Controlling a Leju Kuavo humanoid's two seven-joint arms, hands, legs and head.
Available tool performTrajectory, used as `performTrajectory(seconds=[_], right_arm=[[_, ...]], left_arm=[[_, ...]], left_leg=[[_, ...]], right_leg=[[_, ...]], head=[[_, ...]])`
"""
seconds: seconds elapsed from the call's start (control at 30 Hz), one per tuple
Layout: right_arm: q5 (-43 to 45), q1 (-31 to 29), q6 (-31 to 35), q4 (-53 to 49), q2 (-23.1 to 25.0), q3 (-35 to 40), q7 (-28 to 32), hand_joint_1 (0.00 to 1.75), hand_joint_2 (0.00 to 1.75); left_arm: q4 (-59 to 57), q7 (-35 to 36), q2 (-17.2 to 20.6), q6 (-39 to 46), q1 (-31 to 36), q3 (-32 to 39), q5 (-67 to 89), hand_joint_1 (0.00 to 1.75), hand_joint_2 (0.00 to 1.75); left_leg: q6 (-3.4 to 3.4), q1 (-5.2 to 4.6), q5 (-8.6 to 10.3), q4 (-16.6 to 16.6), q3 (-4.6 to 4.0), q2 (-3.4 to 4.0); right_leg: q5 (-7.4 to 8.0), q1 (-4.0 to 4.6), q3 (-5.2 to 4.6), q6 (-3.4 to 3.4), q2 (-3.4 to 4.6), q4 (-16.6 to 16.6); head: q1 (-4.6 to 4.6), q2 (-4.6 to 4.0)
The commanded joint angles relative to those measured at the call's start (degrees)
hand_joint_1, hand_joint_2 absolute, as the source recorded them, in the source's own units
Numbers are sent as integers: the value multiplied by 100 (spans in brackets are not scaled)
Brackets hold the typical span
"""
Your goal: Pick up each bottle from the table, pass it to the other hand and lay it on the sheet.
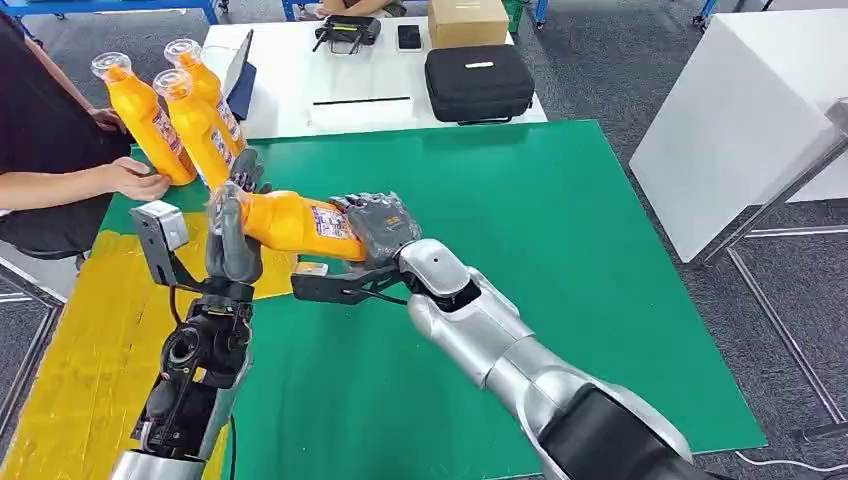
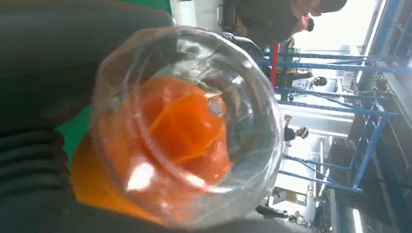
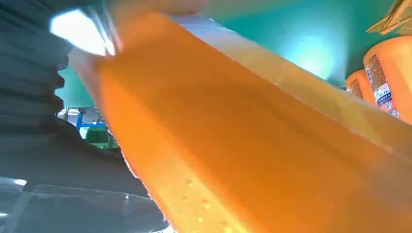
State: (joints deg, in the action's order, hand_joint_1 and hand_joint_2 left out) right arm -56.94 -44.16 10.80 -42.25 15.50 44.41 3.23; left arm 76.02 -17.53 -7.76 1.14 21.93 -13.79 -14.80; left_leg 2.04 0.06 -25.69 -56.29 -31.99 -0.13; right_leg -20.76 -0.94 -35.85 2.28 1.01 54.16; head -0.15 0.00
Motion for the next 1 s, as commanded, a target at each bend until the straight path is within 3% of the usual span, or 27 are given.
performTrajectory(seconds=[0.03,0.5,1.0], right_arm=[[-96,-32,-137,-12,181,663,87,175,175],[-149,-23,-101,191,255,693,75,175,175],[-33,-394,176,747,364,229,-130,175,175]], left_arm=[[-673,141,-49,-25,733,-424,38,0,175],[-545,152,-67,185,755,-450,153,0,175],[-610,586,-177,-665,711,-638,-926,0,175]], left_leg=[[-11,8,-10,-4,18,-17],[-14,7,-18,-8,26,-17],[-7,4,-3,-5,5,-15]], right_leg=[[-16,9,24,-11,-26,4],[-26,9,31,-15,-26,13],[-10,5,10,-7,-20,4]], head=[[-4,0],[-4,0],[-2,0]])
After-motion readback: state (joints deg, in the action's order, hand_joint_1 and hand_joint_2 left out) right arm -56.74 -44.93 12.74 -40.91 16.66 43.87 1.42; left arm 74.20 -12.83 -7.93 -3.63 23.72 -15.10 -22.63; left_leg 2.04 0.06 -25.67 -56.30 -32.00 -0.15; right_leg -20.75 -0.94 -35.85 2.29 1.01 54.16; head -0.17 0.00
